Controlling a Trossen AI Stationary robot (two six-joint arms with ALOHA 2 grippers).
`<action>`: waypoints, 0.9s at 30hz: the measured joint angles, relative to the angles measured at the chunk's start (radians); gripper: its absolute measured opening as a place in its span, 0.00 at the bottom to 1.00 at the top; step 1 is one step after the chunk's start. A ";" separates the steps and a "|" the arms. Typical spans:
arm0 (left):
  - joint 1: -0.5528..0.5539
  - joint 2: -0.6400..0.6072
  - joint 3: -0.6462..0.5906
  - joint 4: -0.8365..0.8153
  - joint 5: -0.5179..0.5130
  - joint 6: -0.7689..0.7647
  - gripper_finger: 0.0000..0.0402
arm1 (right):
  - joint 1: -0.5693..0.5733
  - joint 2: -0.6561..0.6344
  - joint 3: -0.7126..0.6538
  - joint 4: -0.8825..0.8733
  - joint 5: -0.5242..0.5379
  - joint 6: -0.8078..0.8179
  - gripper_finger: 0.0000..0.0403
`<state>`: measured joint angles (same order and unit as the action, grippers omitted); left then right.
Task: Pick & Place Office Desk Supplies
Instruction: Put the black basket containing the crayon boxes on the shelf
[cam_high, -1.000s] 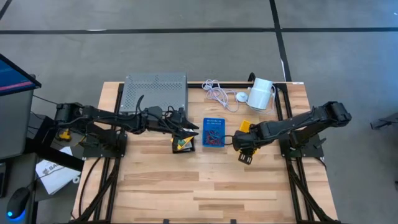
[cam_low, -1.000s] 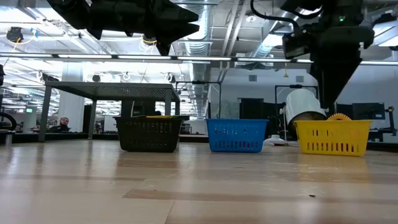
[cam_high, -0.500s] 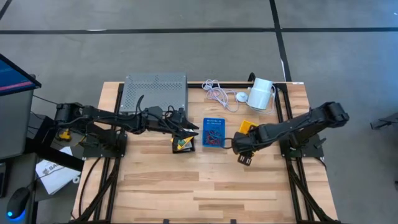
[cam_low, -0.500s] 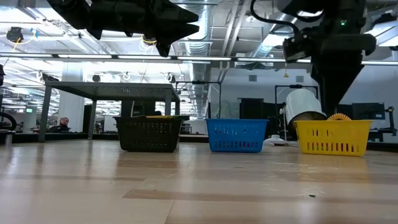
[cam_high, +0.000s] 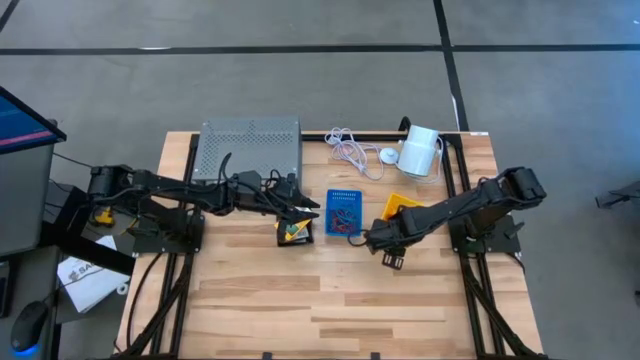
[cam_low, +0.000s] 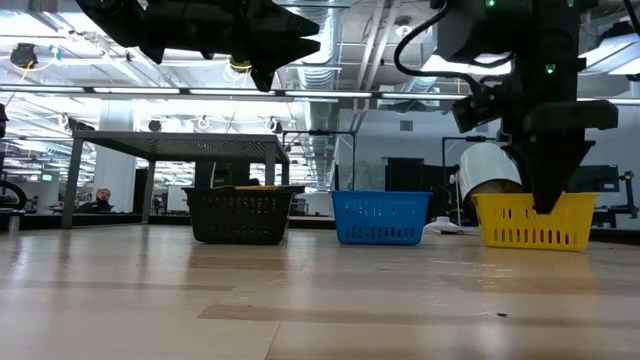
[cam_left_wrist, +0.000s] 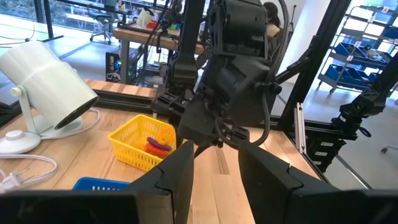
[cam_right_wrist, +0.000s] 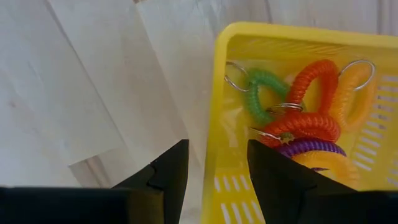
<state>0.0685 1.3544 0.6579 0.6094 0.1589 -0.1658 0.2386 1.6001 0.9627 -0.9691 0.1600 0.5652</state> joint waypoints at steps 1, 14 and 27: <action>0.000 0.000 0.000 0.000 0.000 0.000 0.30 | -0.002 -0.001 0.000 0.000 0.001 0.000 0.39; 0.000 -0.028 0.002 -0.016 0.007 0.000 0.30 | -0.014 -0.085 0.065 0.022 -0.058 -0.059 0.36; -0.169 -0.100 0.140 -0.876 -0.189 0.130 0.30 | -0.097 -0.085 0.205 0.034 0.006 -0.204 0.36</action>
<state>-0.1000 1.2545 0.7983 -0.2668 -0.0306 -0.0360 0.1417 1.5154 1.1674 -0.9355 0.1660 0.3612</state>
